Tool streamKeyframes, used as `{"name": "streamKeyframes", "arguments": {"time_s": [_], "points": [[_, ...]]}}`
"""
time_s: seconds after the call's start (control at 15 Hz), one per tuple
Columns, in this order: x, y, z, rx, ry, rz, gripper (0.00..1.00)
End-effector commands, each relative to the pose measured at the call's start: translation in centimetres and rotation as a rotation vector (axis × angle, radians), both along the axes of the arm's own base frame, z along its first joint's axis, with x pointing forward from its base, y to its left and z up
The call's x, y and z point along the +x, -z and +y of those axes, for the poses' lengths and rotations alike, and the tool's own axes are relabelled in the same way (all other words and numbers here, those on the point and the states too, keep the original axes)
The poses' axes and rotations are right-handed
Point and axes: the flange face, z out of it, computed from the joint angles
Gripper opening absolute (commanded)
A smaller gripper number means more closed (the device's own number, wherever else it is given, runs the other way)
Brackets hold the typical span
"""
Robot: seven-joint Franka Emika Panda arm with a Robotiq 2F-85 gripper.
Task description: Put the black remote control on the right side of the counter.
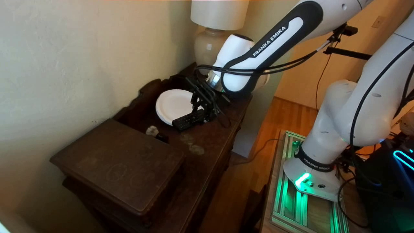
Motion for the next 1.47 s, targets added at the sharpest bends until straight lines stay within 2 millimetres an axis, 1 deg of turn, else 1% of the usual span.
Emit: {"name": "streamKeyframes", "arguments": {"time_s": [0.0, 0.07, 0.2, 0.27, 0.47, 0.6, 0.67, 0.8, 0.93, 1.13, 1.2, 1.27, 1.4], "points": [[3.0, 0.2, -0.6, 0.019, -0.026, 0.039, 0.36], [3.5, 0.6, -0.7, 0.019, -0.035, 0.054, 0.36], [4.3, 2.2, -0.8, 0.026, -0.059, 0.113, 0.36], [4.4, 3.5, -0.7, 0.025, -0.072, 0.157, 0.36], [5.1, 7.9, -1.6, -0.029, -0.078, 0.233, 0.36], [5.4, 10.0, -2.1, -0.056, -0.097, 0.27, 0.36], [5.6, 10.9, -2.0, -0.067, -0.112, 0.282, 0.36], [6.0, 12.1, -2.0, -0.084, -0.141, 0.298, 0.36], [6.4, 12.7, -2.0, -0.09, -0.156, 0.311, 0.36], [6.8, 12.9, -1.3, -0.092, -0.17, 0.311, 0.36], [6.9, 12.9, -1.1, -0.095, -0.171, 0.31, 0.72], [7.1, 12.9, -1.1, -0.099, -0.176, 0.308, 0.87], [7.1, 12.8, -1.0, -0.105, -0.182, 0.305, 0.99]]}}
